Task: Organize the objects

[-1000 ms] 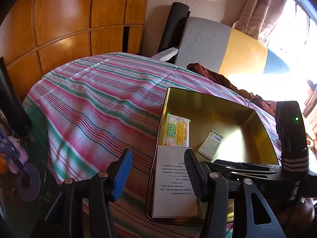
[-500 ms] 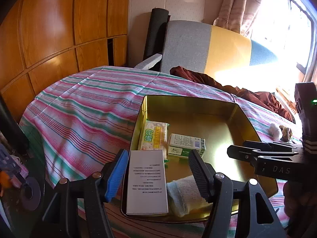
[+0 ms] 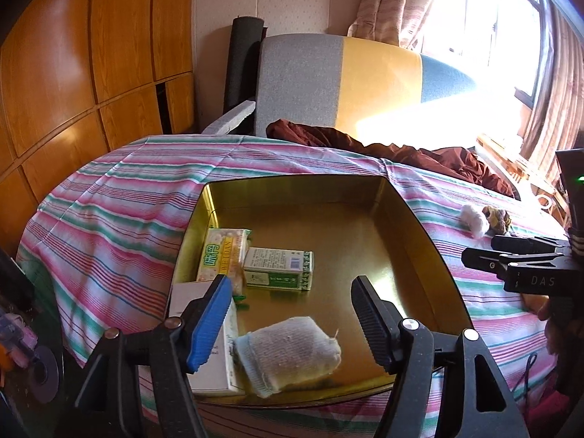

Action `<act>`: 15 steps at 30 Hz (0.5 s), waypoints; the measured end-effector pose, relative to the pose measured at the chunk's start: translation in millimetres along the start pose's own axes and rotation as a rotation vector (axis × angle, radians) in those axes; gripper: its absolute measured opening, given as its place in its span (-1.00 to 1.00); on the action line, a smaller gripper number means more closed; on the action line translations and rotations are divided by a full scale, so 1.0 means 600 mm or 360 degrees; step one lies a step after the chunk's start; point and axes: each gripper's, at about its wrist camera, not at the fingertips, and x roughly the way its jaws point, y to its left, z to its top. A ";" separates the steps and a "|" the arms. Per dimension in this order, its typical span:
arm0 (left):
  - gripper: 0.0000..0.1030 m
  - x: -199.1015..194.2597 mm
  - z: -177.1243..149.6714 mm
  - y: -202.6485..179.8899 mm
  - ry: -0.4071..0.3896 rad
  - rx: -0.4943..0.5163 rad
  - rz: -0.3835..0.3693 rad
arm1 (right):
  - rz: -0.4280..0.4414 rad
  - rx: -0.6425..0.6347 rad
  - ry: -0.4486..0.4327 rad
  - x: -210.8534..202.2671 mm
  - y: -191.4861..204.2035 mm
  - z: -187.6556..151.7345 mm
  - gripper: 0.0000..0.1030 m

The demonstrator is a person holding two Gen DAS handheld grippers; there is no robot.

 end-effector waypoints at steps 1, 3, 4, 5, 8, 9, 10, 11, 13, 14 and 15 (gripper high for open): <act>0.38 0.000 0.003 -0.009 0.0000 0.0018 -0.0012 | -0.0032 0.0017 -0.0005 -0.007 -0.018 -0.001 0.63; 0.39 0.000 0.008 -0.026 0.0000 0.0054 -0.0042 | -0.0102 0.0059 -0.0011 -0.022 -0.056 -0.002 0.63; 0.39 -0.001 0.011 -0.034 -0.0004 0.0071 -0.0059 | -0.0139 0.0082 -0.0016 -0.030 -0.077 -0.003 0.63; 0.40 -0.001 0.014 -0.043 -0.0008 0.0091 -0.0071 | -0.0178 0.0109 -0.0022 -0.038 -0.099 -0.004 0.64; 0.41 0.000 0.020 -0.072 -0.0003 0.0152 -0.0118 | -0.0303 0.0210 -0.0045 -0.064 -0.169 -0.010 0.64; 0.41 0.000 0.021 -0.081 -0.0003 0.0171 -0.0136 | -0.0341 0.0254 -0.0052 -0.071 -0.192 -0.013 0.64; 0.41 0.002 0.022 -0.092 0.0000 0.0193 -0.0152 | -0.0386 0.0309 -0.0059 -0.076 -0.218 -0.017 0.64; 0.41 0.003 0.023 -0.104 0.0003 0.0214 -0.0169 | -0.0440 0.0377 -0.0067 -0.082 -0.244 -0.021 0.64; 0.41 0.005 0.024 -0.127 0.0020 0.0250 -0.0210 | -0.0519 0.0540 -0.0097 -0.093 -0.296 -0.034 0.64; 0.41 0.006 0.024 -0.138 0.0028 0.0267 -0.0236 | -0.0536 0.0645 -0.0122 -0.098 -0.322 -0.044 0.64; 0.41 0.006 0.024 -0.150 0.0030 0.0285 -0.0261 | -0.0551 0.0768 -0.0141 -0.103 -0.347 -0.056 0.64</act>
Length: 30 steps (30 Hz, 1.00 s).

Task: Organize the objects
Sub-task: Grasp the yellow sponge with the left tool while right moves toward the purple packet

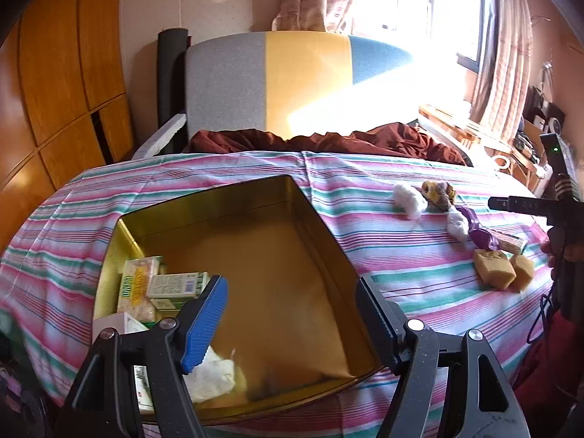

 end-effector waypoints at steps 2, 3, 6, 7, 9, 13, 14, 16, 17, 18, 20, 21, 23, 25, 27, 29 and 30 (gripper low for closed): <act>0.41 0.006 0.005 -0.024 0.0003 0.0030 -0.0040 | -0.0024 0.0265 0.0063 0.015 -0.052 -0.001 0.64; 0.41 0.009 0.008 -0.036 0.0010 0.0043 -0.0068 | -0.0004 0.0379 0.0094 0.019 -0.075 -0.006 0.65; 0.42 0.024 0.013 -0.076 0.0044 0.0093 -0.0143 | 0.0027 0.0589 0.0138 0.027 -0.117 -0.017 0.65; 0.42 0.030 0.014 -0.090 0.0058 0.0106 -0.0173 | 0.0029 0.0631 0.0140 0.028 -0.125 -0.019 0.64; 0.42 0.042 0.012 -0.116 0.0089 0.0129 -0.0232 | 0.0040 0.0687 0.0142 0.029 -0.136 -0.021 0.65; 0.42 0.076 0.004 -0.166 0.0181 0.0202 -0.0321 | 0.0059 0.0743 0.0122 0.025 -0.147 -0.023 0.64; 0.42 0.086 0.002 -0.177 0.0203 0.0215 -0.0341 | 0.0065 0.0753 0.0119 0.024 -0.148 -0.023 0.64; 0.41 0.103 0.000 -0.196 0.0235 0.0244 -0.0370 | 0.0076 0.0763 0.0117 0.025 -0.151 -0.023 0.64; 0.41 0.110 0.000 -0.205 0.0248 0.0258 -0.0385 | 0.0075 0.0764 0.0116 0.024 -0.151 -0.023 0.64; 0.41 0.117 0.000 -0.214 0.0262 0.0272 -0.0402 | 0.0077 0.0763 0.0111 0.024 -0.152 -0.023 0.64; 0.41 0.130 0.002 -0.231 0.0278 0.0306 -0.0450 | 0.0085 0.0767 0.0089 0.020 -0.153 -0.021 0.64; 0.41 0.138 0.004 -0.242 0.0284 0.0323 -0.0463 | 0.0091 0.0771 0.0074 0.017 -0.154 -0.020 0.64; 0.42 0.154 0.008 -0.261 0.0311 0.0339 -0.0497 | 0.0111 0.0779 0.0041 0.012 -0.155 -0.019 0.64; 0.45 0.171 0.012 -0.282 0.0344 0.0341 -0.0554 | 0.0124 0.0785 0.0032 0.011 -0.156 -0.017 0.65; 0.53 0.184 0.015 -0.303 0.0374 0.0342 -0.0603 | 0.0140 0.0801 0.0041 0.014 -0.157 -0.017 0.64; 0.55 0.190 0.021 -0.327 0.0378 0.0357 -0.0638 | 0.0157 0.0819 0.0036 0.015 -0.161 -0.018 0.65; 0.59 0.193 0.024 -0.340 0.0372 0.0375 -0.0657 | 0.0158 0.0826 0.0033 0.015 -0.162 -0.018 0.64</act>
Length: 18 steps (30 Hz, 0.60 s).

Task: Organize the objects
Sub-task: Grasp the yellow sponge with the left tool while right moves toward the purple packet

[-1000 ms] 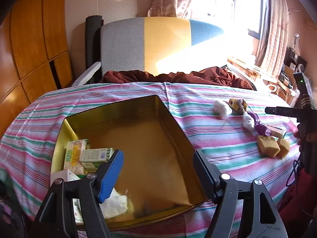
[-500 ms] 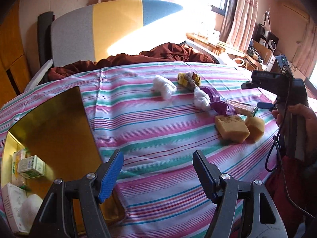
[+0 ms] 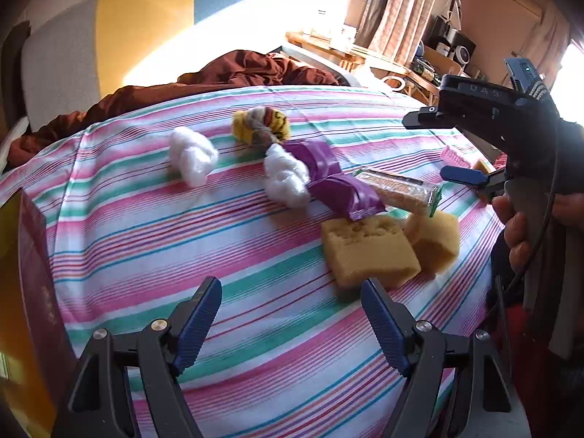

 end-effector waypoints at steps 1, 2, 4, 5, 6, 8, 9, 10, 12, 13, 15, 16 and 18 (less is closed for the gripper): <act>0.66 0.005 0.007 -0.010 -0.0003 0.0019 -0.0010 | -0.0002 0.0011 0.0000 0.000 -0.002 0.001 0.64; 0.67 0.010 0.013 -0.019 -0.0006 0.0035 -0.0020 | 0.0002 0.0024 0.0004 0.002 -0.005 0.001 0.64; 0.69 0.022 0.025 -0.038 0.0001 0.0070 -0.0039 | 0.0019 0.0055 0.0009 0.003 -0.010 0.003 0.64; 0.69 0.027 0.030 -0.046 0.0003 0.0092 -0.0045 | 0.0021 0.0065 0.0005 0.003 -0.013 0.004 0.64; 0.70 0.033 0.035 -0.054 0.0009 0.0118 -0.0050 | 0.0010 0.0072 0.0000 0.003 -0.014 0.005 0.65; 0.70 0.048 0.042 -0.071 0.0033 0.0170 -0.0045 | -0.0007 0.0091 0.0009 0.006 -0.018 0.005 0.65; 0.70 0.055 0.045 -0.078 0.0041 0.0187 -0.0043 | 0.0002 0.0103 0.0017 0.008 -0.020 0.005 0.65; 0.70 0.062 0.047 -0.084 0.0044 0.0204 -0.0045 | 0.0009 0.0110 0.0017 0.009 -0.021 0.005 0.65; 0.70 0.078 0.050 -0.090 0.0056 0.0213 -0.0028 | -0.0004 0.0117 0.0010 0.009 -0.022 0.006 0.65; 0.70 0.087 0.050 -0.091 0.0077 0.0206 -0.0028 | -0.0010 0.0117 0.0013 0.011 -0.022 0.006 0.65; 0.66 0.101 0.050 -0.090 0.0097 0.0178 -0.0052 | -0.0005 0.0115 0.0026 0.013 -0.022 0.005 0.65; 0.47 0.105 0.048 -0.087 0.0102 0.0159 -0.0059 | -0.0004 0.0109 0.0027 0.014 -0.021 0.005 0.65; 0.34 0.106 0.039 -0.075 0.0102 0.0103 -0.0126 | -0.0005 0.0094 0.0023 0.013 -0.019 0.005 0.65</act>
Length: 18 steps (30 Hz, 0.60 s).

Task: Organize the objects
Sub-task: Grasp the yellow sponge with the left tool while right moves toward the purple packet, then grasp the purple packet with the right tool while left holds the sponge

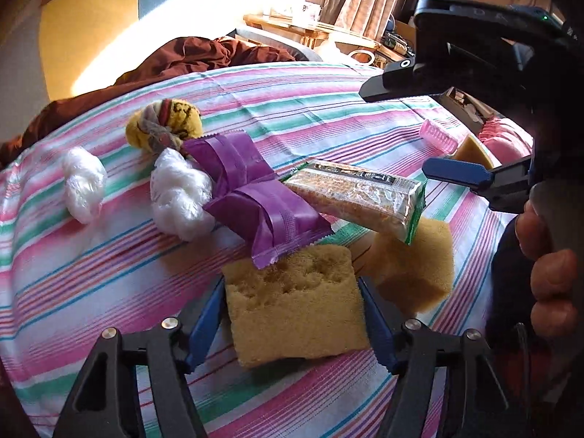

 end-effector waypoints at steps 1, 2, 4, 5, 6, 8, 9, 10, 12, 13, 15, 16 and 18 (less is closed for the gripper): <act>0.30 -0.006 -0.007 0.004 -0.0026 -0.0003 -0.0015 | 0.0012 -0.0008 0.0001 0.000 0.001 0.000 0.65; 0.27 -0.012 -0.014 0.006 -0.0041 0.0005 -0.0010 | 0.0025 -0.0018 0.0003 0.000 0.004 0.000 0.65; 0.25 -0.028 -0.032 0.014 -0.0077 0.0020 0.0011 | 0.0043 -0.0050 0.0003 -0.001 0.010 -0.002 0.65; 0.25 -0.037 -0.044 0.022 -0.0095 0.0016 0.0025 | 0.0056 -0.0069 0.0002 -0.002 0.015 -0.003 0.65; 0.25 -0.046 -0.055 0.031 -0.0111 -0.0001 0.0032 | 0.0077 -0.0090 0.0001 -0.003 0.020 -0.003 0.65; 0.25 -0.068 -0.080 0.048 -0.0146 -0.0038 0.0070 | 0.0136 -0.0147 -0.0004 -0.005 0.033 -0.006 0.65; 0.25 -0.079 -0.092 0.056 -0.0162 -0.0051 0.0097 | 0.0163 -0.0190 0.0002 -0.005 0.043 -0.009 0.65; 0.25 -0.090 -0.103 0.063 -0.0178 -0.0062 0.0119 | 0.0183 -0.0238 0.0010 -0.004 0.053 -0.012 0.65; 0.25 -0.105 -0.127 0.082 -0.0209 -0.0099 0.0140 | 0.0218 -0.0357 0.0037 -0.002 0.078 -0.023 0.63; 0.25 -0.111 -0.136 0.092 -0.0226 -0.0124 0.0143 | 0.0236 -0.0424 0.0054 0.000 0.092 -0.030 0.56; 0.25 -0.116 -0.146 0.104 -0.0243 -0.0172 0.0131 | 0.0255 -0.0564 0.0108 0.008 0.119 -0.046 0.46; 0.25 -0.114 -0.146 0.105 -0.0243 -0.0184 0.0121 | 0.0249 -0.0633 0.0156 0.017 0.131 -0.056 0.40; 0.25 -0.109 -0.146 0.102 -0.0242 -0.0173 0.0131 | 0.0199 -0.0755 0.0251 0.036 0.151 -0.078 0.31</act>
